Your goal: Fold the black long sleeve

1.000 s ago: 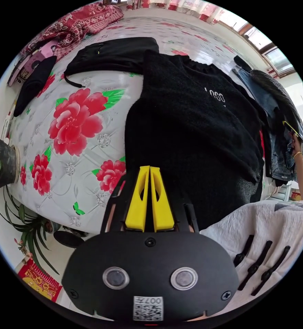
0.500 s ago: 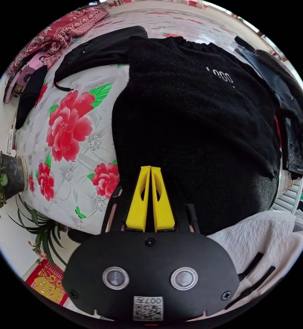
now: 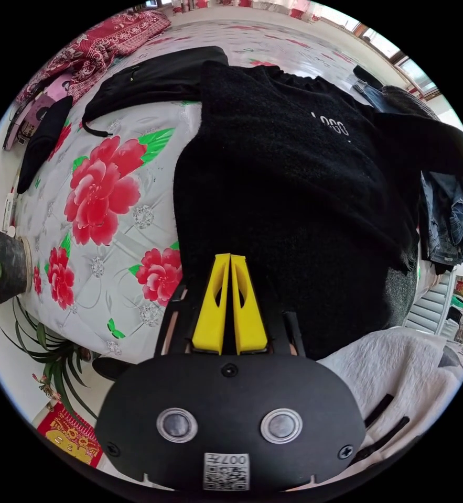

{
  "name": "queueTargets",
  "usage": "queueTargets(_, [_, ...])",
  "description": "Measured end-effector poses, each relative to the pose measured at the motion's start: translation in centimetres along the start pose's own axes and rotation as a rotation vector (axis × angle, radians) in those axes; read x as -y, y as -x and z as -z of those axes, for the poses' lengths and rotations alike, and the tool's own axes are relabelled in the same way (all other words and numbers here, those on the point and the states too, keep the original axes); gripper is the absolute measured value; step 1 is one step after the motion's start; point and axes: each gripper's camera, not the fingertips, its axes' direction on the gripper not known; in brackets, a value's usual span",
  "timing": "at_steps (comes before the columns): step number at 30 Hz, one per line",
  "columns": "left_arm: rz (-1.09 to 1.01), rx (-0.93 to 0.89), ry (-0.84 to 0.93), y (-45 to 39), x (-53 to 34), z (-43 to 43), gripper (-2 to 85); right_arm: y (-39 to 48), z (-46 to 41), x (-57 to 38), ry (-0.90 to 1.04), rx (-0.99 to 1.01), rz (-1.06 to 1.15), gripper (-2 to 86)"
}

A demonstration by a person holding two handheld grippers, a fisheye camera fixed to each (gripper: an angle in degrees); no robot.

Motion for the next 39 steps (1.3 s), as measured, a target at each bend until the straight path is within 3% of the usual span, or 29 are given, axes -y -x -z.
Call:
queueTargets(4, [0.012,-0.015,-0.041,1.7,-1.2,1.3,-0.8,3.6,-6.4,-6.5,0.403,0.082,0.118,1.5])
queueTargets(6, [-0.003,-0.042,-0.099,3.0,-2.4,2.9,-0.5,4.1,-10.5,-12.1,0.726,0.196,0.11,2.3])
queueTargets(9, [-0.036,-0.106,-0.179,4.9,-4.3,5.0,1.1,3.4,-12.9,-16.5,0.935,0.184,0.099,2.7])
queueTargets(16, [-0.157,-0.286,-0.263,7.8,-6.9,7.1,7.6,-3.5,-13.5,-15.8,0.962,-0.219,0.15,4.0])
queueTargets(18, [-0.216,-0.338,-0.226,7.0,-6.4,6.3,8.8,-7.5,-13.9,-15.0,0.969,-0.382,0.135,4.5])
queueTargets(23, [-0.292,-0.359,-0.055,3.4,-3.8,2.7,5.0,-15.2,-15.7,-13.9,1.015,-0.546,0.034,4.8])
queueTargets(25, [-0.269,-0.358,0.016,2.5,-2.6,1.7,1.7,-18.3,-16.2,-13.7,1.007,-0.55,-0.125,4.7])
queueTargets(28, [-0.301,-0.339,0.066,1.7,-1.1,2.5,-0.1,-23.8,-15.7,-14.0,0.886,-0.458,-0.535,3.9])
queueTargets(30, [-0.338,-0.402,0.011,2.1,-0.8,5.8,-0.6,-26.9,-14.6,-15.0,0.75,-0.387,-0.784,2.1])
queueTargets(32, [-0.309,-0.512,-0.097,3.8,-1.1,10.4,-0.8,-27.9,-13.8,-15.1,0.658,-0.333,-0.88,1.0])
queueTargets(36, [-0.361,-0.543,-0.413,6.7,-5.2,22.3,-0.4,-27.2,-12.3,-13.5,0.574,-0.202,-0.779,0.2])
queueTargets(38, [-0.377,-0.514,-0.398,6.9,-6.6,22.8,0.2,-26.4,-12.8,-13.6,0.643,-0.181,-0.708,0.2])
queueTargets(39, [-0.367,-0.506,-0.307,6.7,-7.0,20.8,0.9,-26.0,-13.6,-14.2,0.732,-0.201,-0.666,0.3])
